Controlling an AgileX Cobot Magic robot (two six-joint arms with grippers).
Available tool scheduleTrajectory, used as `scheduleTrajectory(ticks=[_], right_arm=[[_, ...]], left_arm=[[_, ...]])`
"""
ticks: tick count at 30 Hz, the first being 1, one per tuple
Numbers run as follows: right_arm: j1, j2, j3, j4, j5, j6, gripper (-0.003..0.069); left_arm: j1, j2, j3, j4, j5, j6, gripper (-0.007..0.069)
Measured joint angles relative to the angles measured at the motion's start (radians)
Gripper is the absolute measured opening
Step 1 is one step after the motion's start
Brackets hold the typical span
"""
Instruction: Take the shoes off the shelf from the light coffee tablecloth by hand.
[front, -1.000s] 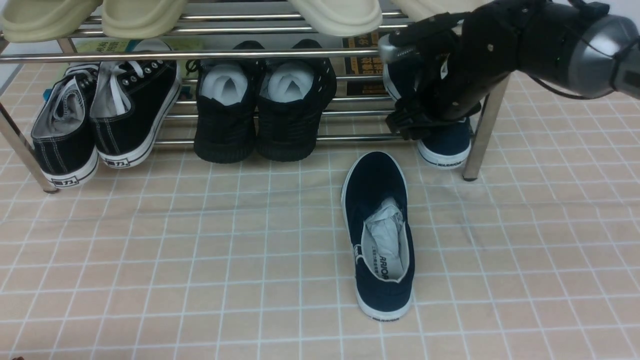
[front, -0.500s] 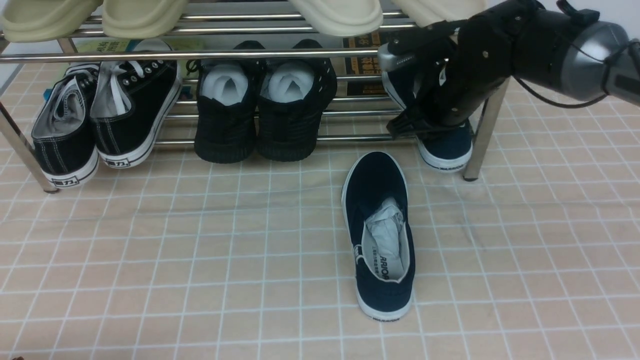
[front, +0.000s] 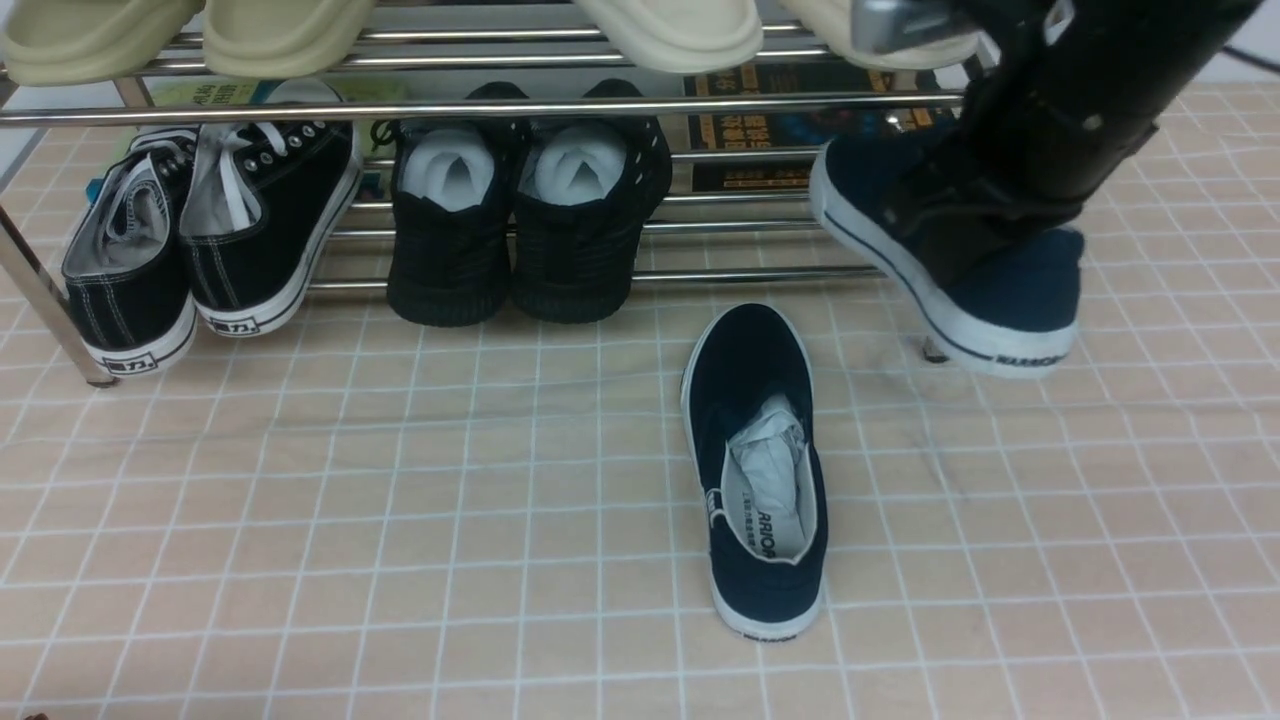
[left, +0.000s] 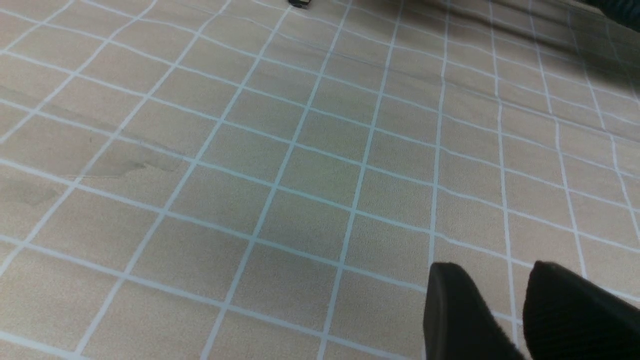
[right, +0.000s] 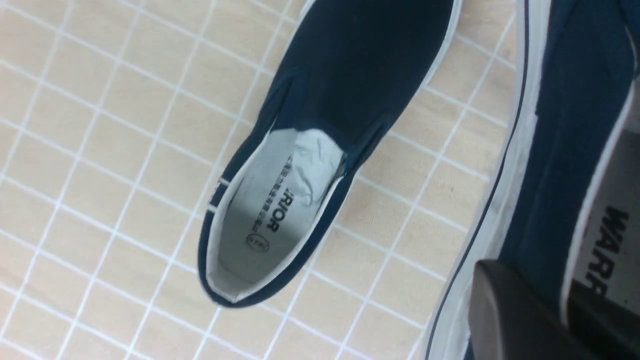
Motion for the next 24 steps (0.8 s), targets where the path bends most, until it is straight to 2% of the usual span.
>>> scheduleTrajectory(ticks=[6,13,18,24], right_arm=[[0.0,-0.074,0.101,0.043,-0.006,-0.003,0.002],[-0.001,-0.171,0.331,0.123,-0.013,-0.003,0.002],[-0.001,-0.165,0.424,0.137,-0.105,0.014,0.002],[-0.001,-0.121,0.432,0.133,-0.218,0.015,0.002]], left_arm=[[0.0,0.0,0.0,0.0,0.0,0.0,0.024],[0.0,0.0,0.0,0.0,0.0,0.0,0.024],[0.0,0.0,0.0,0.0,0.0,0.0,0.024],[0.0,0.0,0.0,0.0,0.0,0.0,0.024]])
